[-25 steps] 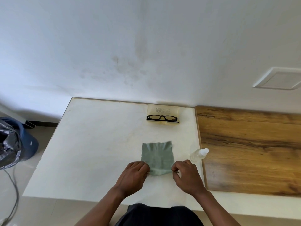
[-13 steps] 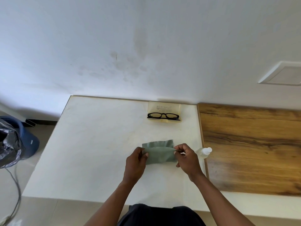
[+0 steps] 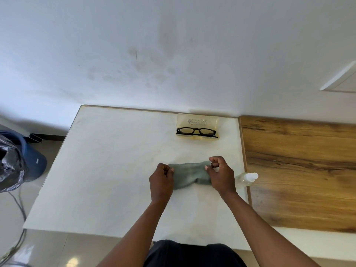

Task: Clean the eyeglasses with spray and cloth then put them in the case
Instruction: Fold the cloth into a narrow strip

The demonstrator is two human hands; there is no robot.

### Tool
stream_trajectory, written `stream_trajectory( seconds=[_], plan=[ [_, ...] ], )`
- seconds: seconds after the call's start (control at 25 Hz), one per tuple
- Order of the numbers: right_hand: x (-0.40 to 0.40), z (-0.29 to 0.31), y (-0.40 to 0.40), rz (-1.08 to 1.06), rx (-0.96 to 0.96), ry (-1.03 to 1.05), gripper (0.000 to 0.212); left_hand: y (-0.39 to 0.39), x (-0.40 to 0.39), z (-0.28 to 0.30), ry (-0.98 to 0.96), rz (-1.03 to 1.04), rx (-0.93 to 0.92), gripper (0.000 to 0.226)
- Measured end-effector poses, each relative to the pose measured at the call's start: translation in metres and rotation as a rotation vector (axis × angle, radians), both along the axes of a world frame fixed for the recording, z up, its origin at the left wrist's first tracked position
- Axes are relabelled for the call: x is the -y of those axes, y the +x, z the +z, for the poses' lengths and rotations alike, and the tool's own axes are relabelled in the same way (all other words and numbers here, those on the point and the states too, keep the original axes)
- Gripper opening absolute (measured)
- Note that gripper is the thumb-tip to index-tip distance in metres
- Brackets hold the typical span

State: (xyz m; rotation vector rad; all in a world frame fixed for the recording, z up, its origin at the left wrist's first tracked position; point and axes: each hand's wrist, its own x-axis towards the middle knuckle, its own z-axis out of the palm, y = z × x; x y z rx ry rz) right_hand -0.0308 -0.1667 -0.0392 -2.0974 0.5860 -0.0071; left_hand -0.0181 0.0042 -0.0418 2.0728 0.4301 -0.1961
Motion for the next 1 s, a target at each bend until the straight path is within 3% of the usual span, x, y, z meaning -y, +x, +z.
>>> stream_trajectory(
  seconds=[0.64, 0.72, 0.88, 1.0],
  plan=[
    [-0.003, -0.006, -0.009, 0.025, 0.067, -0.181, 0.019, -0.001, -0.002, -0.008, 0.074, 0.029, 0.063, 0.013],
    [-0.006, -0.004, -0.02, 0.055, 0.117, -0.244, 0.014, -0.012, -0.006, -0.006, 0.157, -0.119, 0.184, 0.013],
    [-0.007, 0.0, -0.045, 0.302, 0.19, -0.526, 0.02, -0.037, -0.02, -0.008, 0.523, -0.661, 0.49, 0.02],
    [-0.003, 0.001, -0.051, 0.451, 0.222, -0.75, 0.024, -0.038, -0.021, -0.005, 0.663, -0.764, 0.552, 0.021]
  ],
)
